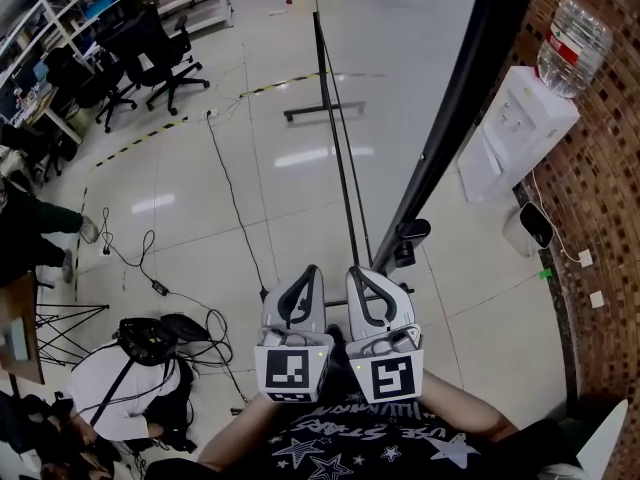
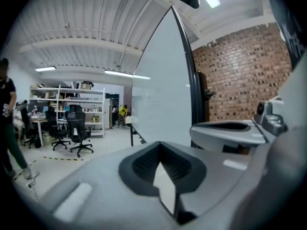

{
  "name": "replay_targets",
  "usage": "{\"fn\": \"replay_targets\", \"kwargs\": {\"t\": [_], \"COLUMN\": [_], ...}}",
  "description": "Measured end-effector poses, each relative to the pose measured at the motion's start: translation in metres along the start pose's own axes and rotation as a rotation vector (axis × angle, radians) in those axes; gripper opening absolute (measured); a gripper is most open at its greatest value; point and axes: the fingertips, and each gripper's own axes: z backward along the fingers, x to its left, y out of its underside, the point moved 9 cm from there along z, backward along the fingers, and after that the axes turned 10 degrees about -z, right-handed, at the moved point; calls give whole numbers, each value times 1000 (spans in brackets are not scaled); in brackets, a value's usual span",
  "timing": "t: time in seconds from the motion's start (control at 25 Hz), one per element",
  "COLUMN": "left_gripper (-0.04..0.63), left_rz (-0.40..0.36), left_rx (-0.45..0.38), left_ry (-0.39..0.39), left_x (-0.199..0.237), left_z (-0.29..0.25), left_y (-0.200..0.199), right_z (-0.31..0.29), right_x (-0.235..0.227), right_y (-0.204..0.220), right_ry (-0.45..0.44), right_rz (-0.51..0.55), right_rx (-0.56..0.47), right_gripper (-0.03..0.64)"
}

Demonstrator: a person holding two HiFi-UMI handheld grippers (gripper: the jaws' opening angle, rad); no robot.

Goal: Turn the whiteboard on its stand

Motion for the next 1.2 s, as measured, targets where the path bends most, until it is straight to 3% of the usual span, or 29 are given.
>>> {"fn": "replay_targets", "kwargs": {"t": [0.32, 1.2], "left_gripper": [5, 5], "left_rz": [-5, -1], "left_rx": [-4, -17], "left_ry": [-10, -24], "left_x": [6, 9], "left_z": [0, 0], "left_y": [-2, -3], "right_z": [-9, -15], "right_x": [6, -1], "right_y": [0, 3], "right_ry": [-44, -11], "right_rz": [55, 27], "right_rx": [31, 22], "right_gripper": [9, 9]}}
